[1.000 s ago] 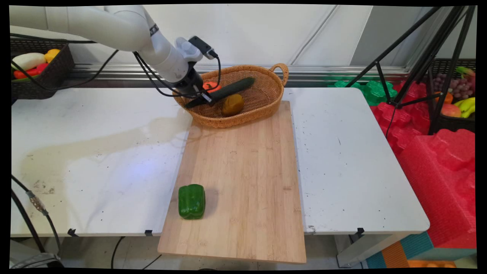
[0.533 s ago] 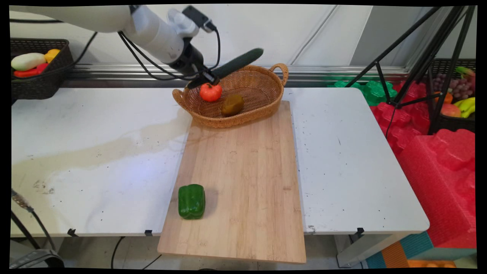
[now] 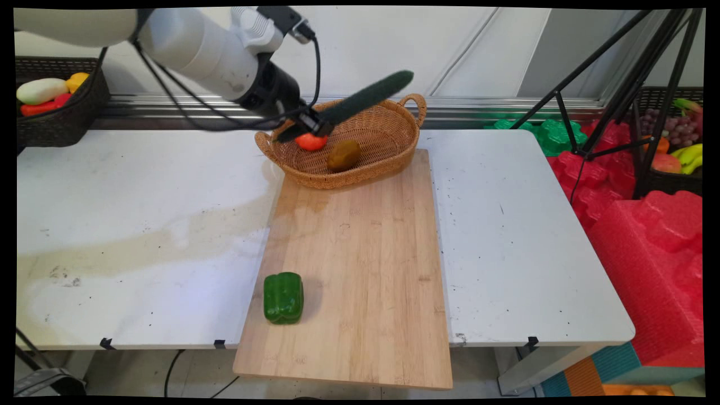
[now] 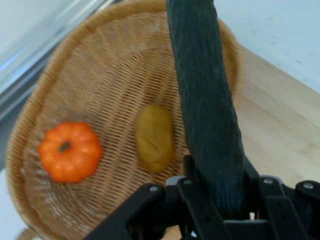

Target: Place the picked object on the cutting board

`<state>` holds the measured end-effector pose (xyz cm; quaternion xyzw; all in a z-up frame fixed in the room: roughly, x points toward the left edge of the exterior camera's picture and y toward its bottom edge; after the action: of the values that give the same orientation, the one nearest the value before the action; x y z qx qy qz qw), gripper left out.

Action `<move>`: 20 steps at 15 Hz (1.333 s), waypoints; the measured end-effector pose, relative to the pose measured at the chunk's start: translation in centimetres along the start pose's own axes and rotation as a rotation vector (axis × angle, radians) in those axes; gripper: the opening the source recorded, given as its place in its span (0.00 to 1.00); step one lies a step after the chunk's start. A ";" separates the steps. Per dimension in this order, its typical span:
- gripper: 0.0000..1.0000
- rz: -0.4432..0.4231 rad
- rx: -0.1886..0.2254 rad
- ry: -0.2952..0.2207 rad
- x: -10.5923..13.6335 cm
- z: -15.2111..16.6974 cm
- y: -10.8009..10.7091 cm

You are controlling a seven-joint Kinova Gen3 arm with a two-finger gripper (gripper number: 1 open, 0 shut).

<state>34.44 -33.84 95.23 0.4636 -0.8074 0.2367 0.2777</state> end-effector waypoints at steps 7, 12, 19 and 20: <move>0.00 0.071 -0.094 -0.064 -4.5 -2.7 4.2; 0.00 0.139 -0.133 -0.108 -7.2 -3.0 5.6; 0.00 0.240 -0.164 -0.149 -9.4 -0.6 5.7; 0.00 0.249 -0.168 -0.153 -9.5 -0.3 5.7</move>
<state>33.44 -25.16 88.38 0.3519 -0.8943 0.1648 0.2217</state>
